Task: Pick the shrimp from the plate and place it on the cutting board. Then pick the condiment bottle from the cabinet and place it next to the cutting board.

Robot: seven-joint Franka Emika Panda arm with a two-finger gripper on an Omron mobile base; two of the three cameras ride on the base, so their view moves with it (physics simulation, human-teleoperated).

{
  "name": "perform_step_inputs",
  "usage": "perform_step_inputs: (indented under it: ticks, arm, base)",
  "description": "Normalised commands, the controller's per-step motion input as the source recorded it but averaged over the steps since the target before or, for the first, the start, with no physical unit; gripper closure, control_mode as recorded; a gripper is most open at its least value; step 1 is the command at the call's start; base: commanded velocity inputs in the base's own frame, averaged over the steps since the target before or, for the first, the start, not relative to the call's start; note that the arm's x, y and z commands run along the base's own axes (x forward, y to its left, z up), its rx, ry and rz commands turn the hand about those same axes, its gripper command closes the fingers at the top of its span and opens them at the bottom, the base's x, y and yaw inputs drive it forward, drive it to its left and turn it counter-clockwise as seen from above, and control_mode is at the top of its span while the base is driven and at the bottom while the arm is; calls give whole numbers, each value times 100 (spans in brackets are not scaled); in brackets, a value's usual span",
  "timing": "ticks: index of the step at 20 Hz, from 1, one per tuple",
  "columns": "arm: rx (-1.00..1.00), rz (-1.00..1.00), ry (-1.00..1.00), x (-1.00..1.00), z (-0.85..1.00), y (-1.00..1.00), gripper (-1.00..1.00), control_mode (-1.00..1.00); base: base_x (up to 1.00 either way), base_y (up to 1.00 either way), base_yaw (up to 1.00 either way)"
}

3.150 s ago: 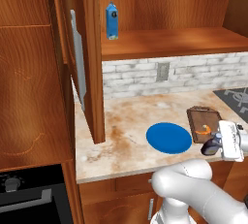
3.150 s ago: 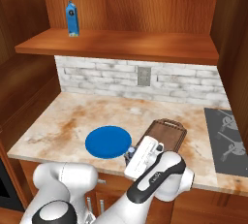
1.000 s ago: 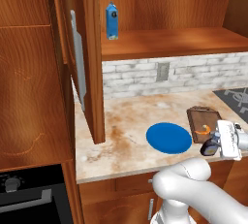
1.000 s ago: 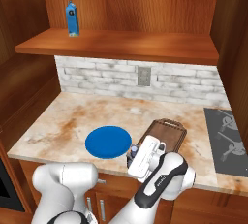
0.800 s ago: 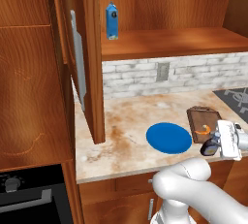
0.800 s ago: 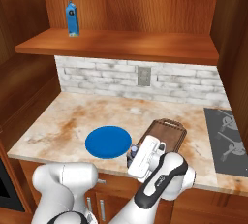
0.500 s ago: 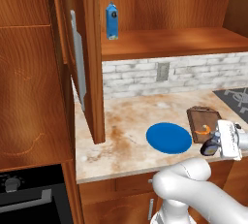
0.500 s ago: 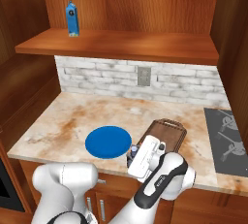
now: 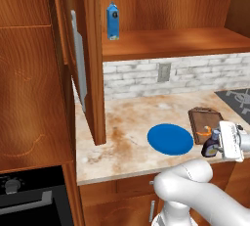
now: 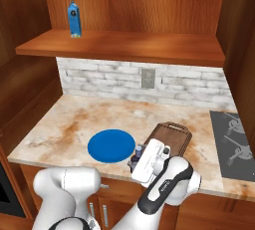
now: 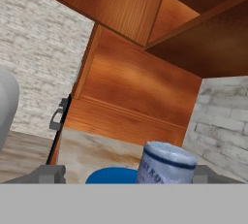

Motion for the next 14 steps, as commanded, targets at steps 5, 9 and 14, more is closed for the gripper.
perform_step_inputs:
  ticks: [5, 9, 14]
  arm:
    - [0, 0, 0, 0, 0, 0, -100, -100]
    - [0, 0, 0, 0, 0, 0, -100, -100]
    - [0, 0, 0, 0, 0, -3, -100, -100]
  base:
    - [0, 0, 0]
    - [0, 0, 0]
    - [0, 0, 0]
